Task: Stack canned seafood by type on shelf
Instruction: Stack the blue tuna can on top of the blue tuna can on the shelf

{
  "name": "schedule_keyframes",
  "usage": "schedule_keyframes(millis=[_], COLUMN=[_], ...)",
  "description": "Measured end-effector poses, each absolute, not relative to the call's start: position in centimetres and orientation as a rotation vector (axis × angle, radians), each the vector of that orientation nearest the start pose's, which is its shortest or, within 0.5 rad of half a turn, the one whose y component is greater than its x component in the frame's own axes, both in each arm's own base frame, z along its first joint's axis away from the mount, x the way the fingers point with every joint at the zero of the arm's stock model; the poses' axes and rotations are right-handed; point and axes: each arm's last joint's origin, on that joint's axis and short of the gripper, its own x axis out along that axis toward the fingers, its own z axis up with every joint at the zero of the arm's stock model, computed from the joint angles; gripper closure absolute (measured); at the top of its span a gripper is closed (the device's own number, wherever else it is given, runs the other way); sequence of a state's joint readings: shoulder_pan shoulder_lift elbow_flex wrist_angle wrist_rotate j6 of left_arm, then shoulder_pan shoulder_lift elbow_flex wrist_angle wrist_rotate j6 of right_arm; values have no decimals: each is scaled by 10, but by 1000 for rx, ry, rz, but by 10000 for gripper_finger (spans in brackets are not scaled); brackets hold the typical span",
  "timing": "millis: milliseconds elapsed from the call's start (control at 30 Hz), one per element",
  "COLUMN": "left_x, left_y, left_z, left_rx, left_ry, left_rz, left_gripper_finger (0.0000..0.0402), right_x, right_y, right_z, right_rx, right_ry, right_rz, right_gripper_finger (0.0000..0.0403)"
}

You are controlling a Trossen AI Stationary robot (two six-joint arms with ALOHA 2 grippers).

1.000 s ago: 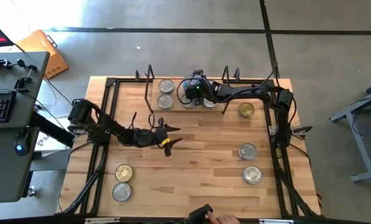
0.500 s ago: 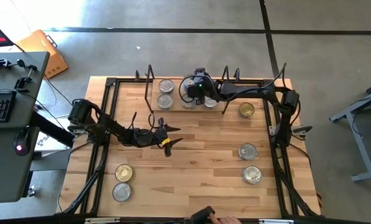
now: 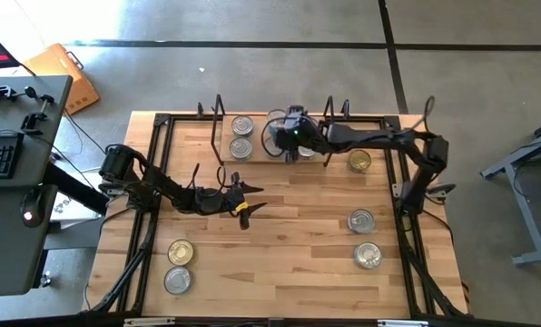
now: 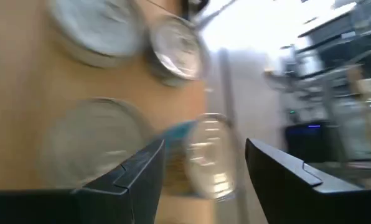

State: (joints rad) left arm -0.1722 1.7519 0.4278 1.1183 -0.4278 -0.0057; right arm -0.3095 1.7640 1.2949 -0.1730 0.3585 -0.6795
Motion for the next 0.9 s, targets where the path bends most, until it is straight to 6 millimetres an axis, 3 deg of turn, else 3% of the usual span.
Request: schedule_keyframes(millis=[200, 467, 700, 900], left_x=[275, 275, 275, 275], left_y=[-37, -41, -41, -41], left_z=[121, 121, 121, 121], left_rx=[46, 72, 145, 151], left_ry=[195, 198, 206, 206], left_rz=[251, 234, 228, 226], left_gripper_finger=[190, 190, 190, 190], right_x=[354, 340, 297, 246], right_y=[-75, -7, 16, 25], right_z=[265, 256, 225, 219], right_rx=[-412, -354, -284, -99], right_ry=[869, 1048, 1169, 1153], right_rz=[-190, -65, -147, -291], right_gripper_finger=[189, 191, 198, 199])
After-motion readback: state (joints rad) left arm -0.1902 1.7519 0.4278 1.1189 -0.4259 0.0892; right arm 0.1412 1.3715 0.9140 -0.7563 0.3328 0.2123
